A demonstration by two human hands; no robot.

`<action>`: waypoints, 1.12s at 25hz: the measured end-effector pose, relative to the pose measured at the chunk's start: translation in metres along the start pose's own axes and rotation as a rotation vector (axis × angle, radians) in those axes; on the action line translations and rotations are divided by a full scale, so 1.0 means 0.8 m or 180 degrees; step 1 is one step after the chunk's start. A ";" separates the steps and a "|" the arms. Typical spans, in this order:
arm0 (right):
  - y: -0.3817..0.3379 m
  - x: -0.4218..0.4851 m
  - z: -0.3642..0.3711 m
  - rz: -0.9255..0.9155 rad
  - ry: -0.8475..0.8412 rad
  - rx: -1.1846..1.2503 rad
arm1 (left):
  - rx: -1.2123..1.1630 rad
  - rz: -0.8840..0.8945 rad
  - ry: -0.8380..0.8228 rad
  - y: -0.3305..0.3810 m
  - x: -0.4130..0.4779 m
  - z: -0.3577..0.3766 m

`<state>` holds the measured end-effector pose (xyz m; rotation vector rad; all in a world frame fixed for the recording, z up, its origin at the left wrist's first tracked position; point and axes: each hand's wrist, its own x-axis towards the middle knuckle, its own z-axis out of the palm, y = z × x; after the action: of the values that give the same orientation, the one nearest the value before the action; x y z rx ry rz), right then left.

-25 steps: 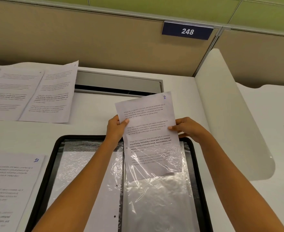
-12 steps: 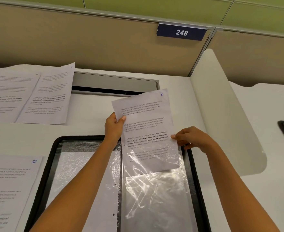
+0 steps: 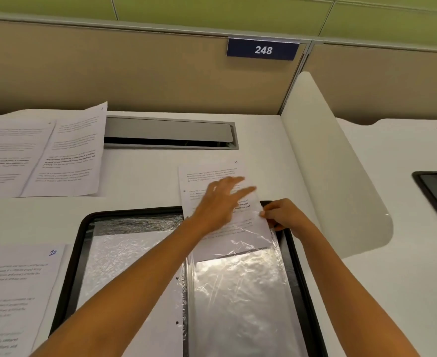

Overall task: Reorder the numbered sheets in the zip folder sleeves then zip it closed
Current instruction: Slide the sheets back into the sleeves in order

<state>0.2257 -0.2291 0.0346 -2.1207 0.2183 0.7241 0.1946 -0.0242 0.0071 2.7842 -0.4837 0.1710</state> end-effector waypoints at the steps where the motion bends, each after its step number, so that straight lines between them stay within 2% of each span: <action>1: 0.002 -0.003 0.002 -0.0007 0.0013 0.0042 | 0.0154 0.0285 -0.0288 0.010 0.008 0.007; 4: 0.012 -0.011 0.002 0.0134 -0.0016 0.0116 | 0.0412 0.0563 -0.0895 0.029 0.037 0.018; 6: 0.020 -0.021 0.001 0.0266 -0.0097 0.0063 | 0.0525 0.0626 -0.1083 0.035 0.053 0.020; 10: 0.037 -0.038 0.003 0.0400 -0.0034 -0.0437 | 0.0700 0.0769 -0.0935 0.039 0.073 0.021; 14: 0.054 -0.043 0.021 0.0224 0.0470 -0.1038 | 0.0571 0.0864 -0.0819 0.036 0.081 0.023; 16: 0.056 -0.044 0.023 0.0208 0.0506 -0.1081 | 0.0534 0.0895 -0.0793 0.034 0.083 0.024; 20: 0.046 -0.038 0.014 0.0313 0.0242 -0.1128 | 0.0607 0.0921 -0.0697 0.025 0.088 0.025; 24: 0.040 -0.034 0.009 0.0414 0.0031 -0.0907 | 0.0357 0.0578 -0.0821 0.017 0.100 0.016; 28: 0.039 -0.029 0.013 0.0215 0.0302 -0.0598 | 0.0053 0.0434 -0.0931 0.021 0.097 0.011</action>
<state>0.1903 -0.2424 0.0221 -2.3388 0.2840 0.7072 0.2620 -0.0661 0.0162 2.8044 -0.7456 -0.2070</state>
